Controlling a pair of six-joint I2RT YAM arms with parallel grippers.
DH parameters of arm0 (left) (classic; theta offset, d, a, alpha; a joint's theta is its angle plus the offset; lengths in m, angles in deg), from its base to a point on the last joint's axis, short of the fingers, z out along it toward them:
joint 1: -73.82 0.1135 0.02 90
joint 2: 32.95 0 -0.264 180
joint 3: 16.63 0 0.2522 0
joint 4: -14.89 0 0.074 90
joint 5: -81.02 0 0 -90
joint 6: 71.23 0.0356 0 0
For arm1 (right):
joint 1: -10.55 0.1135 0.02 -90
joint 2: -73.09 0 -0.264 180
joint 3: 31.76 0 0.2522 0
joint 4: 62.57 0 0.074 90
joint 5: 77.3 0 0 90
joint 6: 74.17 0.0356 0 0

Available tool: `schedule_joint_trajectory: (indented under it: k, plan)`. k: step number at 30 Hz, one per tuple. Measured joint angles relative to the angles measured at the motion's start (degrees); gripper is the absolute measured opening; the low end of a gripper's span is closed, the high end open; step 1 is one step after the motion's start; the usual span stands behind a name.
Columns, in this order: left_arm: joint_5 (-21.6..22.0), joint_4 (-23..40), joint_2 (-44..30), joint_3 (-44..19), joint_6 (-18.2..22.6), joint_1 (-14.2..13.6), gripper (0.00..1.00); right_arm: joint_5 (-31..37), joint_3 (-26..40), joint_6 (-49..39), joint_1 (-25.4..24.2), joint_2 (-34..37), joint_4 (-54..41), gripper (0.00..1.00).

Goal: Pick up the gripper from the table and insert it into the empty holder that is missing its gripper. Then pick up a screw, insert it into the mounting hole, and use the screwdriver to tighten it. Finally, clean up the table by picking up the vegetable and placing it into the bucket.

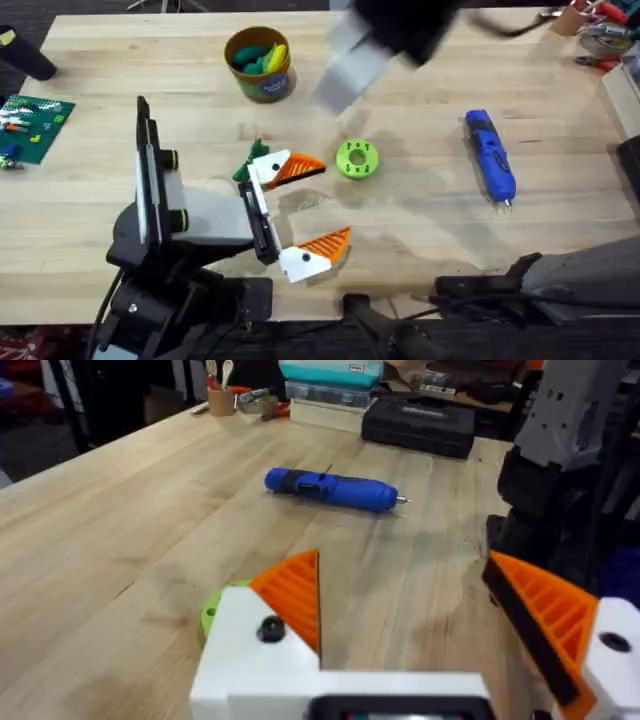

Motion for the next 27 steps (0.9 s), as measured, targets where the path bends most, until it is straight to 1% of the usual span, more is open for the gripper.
schedule_joint_trajectory:
  k: [7,12,15,22,27]
  plan:
    - [0.0,0.0,0.0,0.0,0.0,0.0,0.986,0.73,0.11,3.98,-14.67,-4.14,-6.3,0.996]
    - [0.0,0.0,0.0,0.0,0.0,0.0,0.986,0.86,-1.04,5.22,-23.06,-6.94,-7.78,0.995]
    - [0.0,0.0,0.0,0.0,0.0,0.0,0.986,0.86,-4.79,5.38,-27.36,-10.4,-7.58,0.996]
    - [0.0,0.0,0.0,0.0,0.0,0.0,0.986,1.47,-18.59,5.12,-37.29,-20.15,-4.25,0.995]
    - [0.0,0.0,0.0,0.0,0.0,0.0,0.986,2.92,-26.14,5.11,-42.67,-23.72,-1.61,0.995]
